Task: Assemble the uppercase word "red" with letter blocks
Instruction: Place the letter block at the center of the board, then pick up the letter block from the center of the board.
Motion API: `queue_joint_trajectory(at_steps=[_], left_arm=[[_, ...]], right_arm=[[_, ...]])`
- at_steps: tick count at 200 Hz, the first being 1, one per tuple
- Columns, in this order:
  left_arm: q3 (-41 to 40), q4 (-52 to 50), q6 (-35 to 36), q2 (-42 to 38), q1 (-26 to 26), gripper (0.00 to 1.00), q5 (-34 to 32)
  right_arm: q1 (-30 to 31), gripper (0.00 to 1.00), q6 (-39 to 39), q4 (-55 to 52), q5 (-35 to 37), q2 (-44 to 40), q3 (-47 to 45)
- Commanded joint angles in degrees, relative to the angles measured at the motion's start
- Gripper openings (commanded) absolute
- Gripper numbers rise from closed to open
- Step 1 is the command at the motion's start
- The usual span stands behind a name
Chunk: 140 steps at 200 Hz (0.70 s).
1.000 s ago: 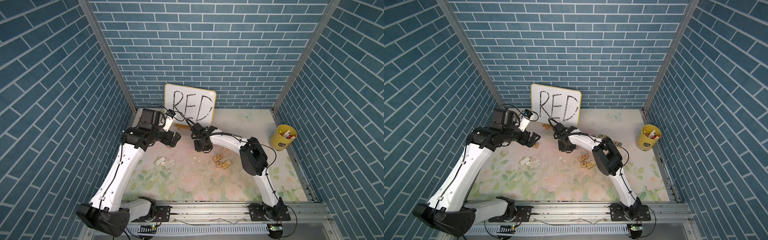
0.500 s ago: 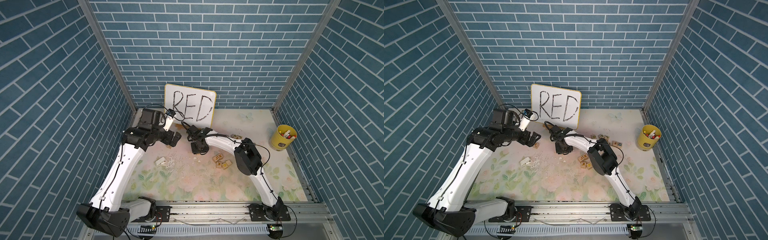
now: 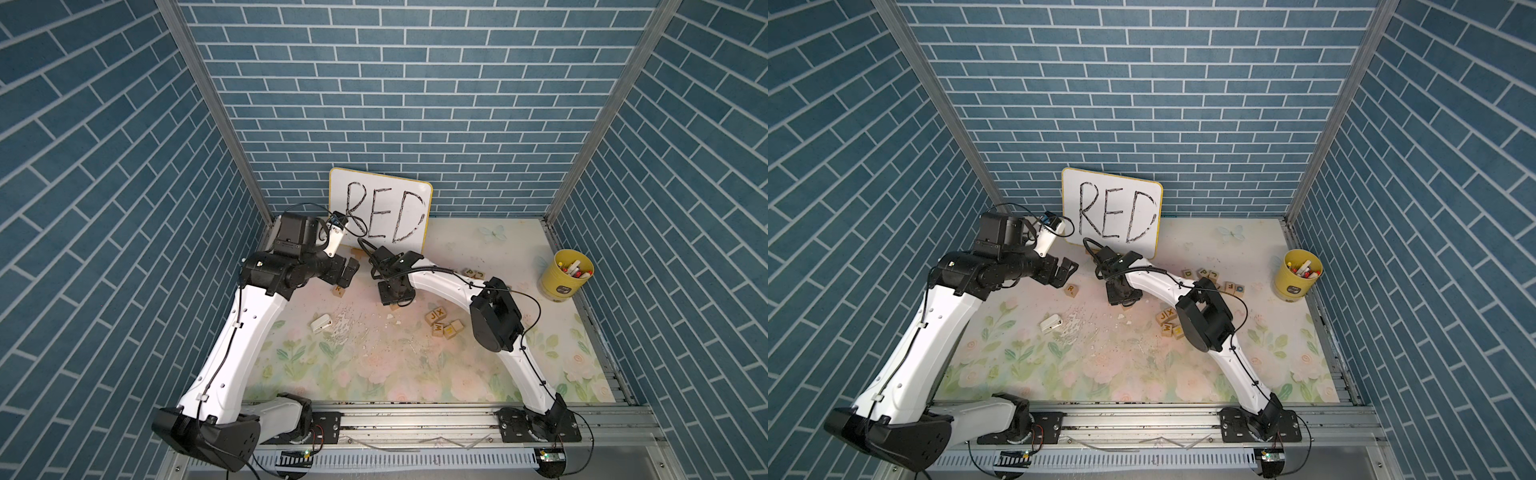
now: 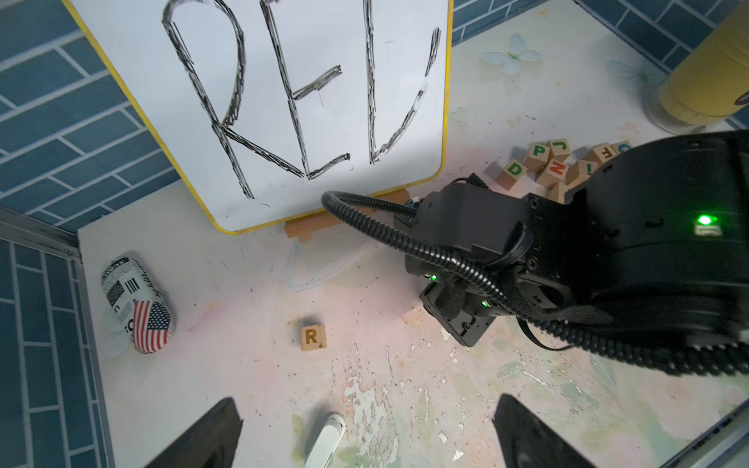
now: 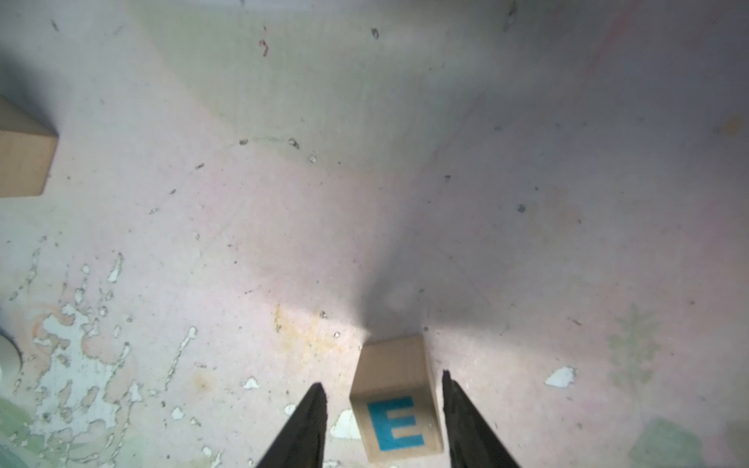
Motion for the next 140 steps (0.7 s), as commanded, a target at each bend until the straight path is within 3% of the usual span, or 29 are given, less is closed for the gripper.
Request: queue_joint_trajectory(at_steps=[1, 47, 98, 120, 140], left_arm=[[2.35, -2.58, -1.07, 1.02, 0.17, 0.99, -2.41], [-0.99, 0.23, -5.85, 0.47, 0.17, 0.99, -4.00], [-7.70, 4.65, -15.80, 2.93, 0.09, 0.99, -2.06], [-9.44, 5.42, -20.38, 6.89, -0.34, 0.99, 0.17], [-9.60, 5.25, -21.68, 11.54, -2.96, 0.99, -1.87]], right_arm=[[0.20, 0.49, -1.29, -3.57, 2.15, -4.98, 1.28], [-2.00, 0.49, -1.50, -4.15, 4.07, -12.15, -3.82], [-9.12, 0.44, 1.41, 2.27, 4.52, -28.15, -24.49], [-10.25, 0.43, 1.66, 3.17, 6.07, -33.99, -30.92], [-10.41, 0.42, 2.43, 3.09, 7.94, -37.65, -35.46]])
